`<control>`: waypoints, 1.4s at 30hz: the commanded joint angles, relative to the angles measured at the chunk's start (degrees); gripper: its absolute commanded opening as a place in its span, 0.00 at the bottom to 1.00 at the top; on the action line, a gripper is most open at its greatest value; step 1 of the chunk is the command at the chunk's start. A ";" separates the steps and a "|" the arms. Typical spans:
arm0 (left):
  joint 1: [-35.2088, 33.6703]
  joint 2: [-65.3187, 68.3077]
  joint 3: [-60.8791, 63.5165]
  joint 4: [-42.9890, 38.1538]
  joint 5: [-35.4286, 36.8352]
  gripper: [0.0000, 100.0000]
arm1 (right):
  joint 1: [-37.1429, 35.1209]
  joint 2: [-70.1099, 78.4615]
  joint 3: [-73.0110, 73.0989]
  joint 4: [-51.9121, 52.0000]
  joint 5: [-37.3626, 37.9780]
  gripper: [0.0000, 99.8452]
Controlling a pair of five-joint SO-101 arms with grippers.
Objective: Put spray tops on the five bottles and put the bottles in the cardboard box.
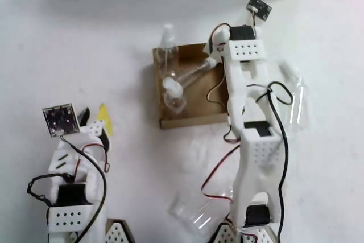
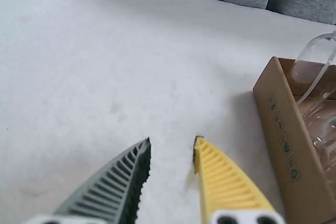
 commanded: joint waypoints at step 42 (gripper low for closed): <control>-1.63 0.92 -0.35 -1.32 0.26 0.14 | 0.48 19.47 -15.91 -8.31 -5.63 0.18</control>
